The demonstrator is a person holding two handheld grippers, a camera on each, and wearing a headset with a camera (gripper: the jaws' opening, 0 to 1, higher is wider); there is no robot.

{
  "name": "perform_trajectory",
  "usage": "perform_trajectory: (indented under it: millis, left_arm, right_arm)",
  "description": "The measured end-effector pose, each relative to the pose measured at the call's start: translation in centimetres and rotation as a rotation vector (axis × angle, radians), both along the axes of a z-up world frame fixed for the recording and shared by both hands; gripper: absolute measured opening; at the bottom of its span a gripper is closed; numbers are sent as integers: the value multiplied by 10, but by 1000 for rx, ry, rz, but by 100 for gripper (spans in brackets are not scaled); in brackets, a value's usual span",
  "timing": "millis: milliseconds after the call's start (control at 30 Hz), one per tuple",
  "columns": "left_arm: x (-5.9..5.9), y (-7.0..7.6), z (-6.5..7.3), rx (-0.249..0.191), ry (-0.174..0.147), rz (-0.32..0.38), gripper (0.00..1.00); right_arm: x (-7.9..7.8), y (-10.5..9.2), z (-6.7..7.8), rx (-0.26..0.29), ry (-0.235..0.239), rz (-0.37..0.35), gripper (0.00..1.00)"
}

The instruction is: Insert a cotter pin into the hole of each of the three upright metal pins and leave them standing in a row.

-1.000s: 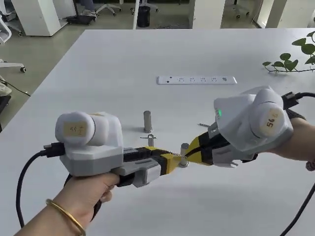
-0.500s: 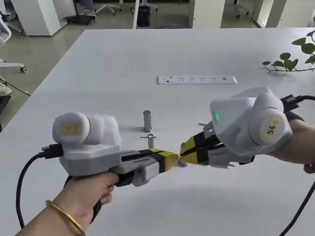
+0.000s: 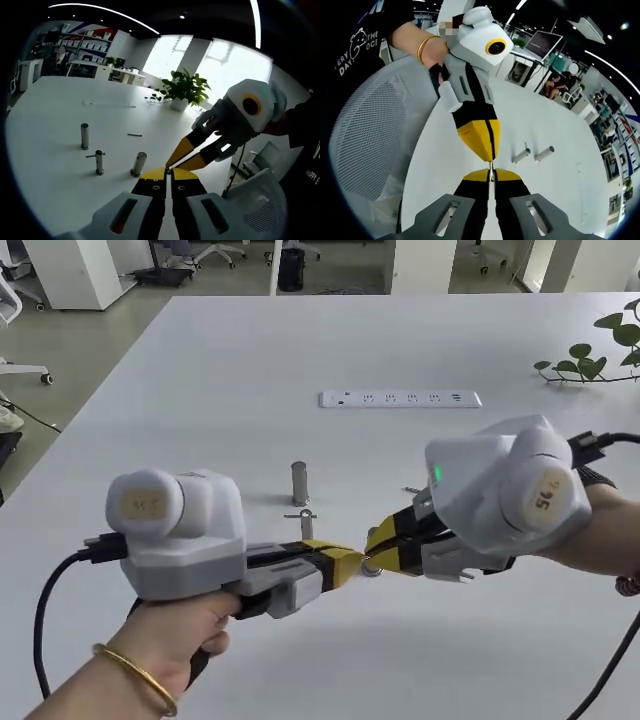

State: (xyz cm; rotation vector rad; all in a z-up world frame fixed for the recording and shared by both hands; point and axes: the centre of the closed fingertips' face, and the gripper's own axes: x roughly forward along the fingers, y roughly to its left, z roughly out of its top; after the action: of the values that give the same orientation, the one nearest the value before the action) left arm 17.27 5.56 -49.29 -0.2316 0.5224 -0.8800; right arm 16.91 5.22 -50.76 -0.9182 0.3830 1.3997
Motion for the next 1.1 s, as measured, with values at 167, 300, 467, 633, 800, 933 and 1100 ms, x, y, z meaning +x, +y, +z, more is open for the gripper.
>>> perform_trajectory:
  millis: [167,300,467,633,800,933,1100]
  left_arm:
    - [-2,1,1,13,-24,-10,0]
    - [-5,2,1,37,-55,-33,0]
    - [-9,6,-5,94,-87,-66,0]
    - [-13,9,-8,133,-120,-95,0]
    - [-15,9,-9,142,-157,-134,0]
    - [-18,6,-9,148,-188,-178,0]
    - [-22,3,-7,138,-212,-227,0]
  right_arm:
    - [3,-2,0,11,19,-28,0]
    - [4,-5,0,38,65,-57,0]
    - [2,-9,-1,75,151,-101,0]
    - [4,-15,-4,115,238,-143,5]
    - [-2,-15,-5,158,321,-160,6]
    - [-9,-14,-5,189,386,-161,6]
    - [-19,-13,-6,195,434,-129,6]
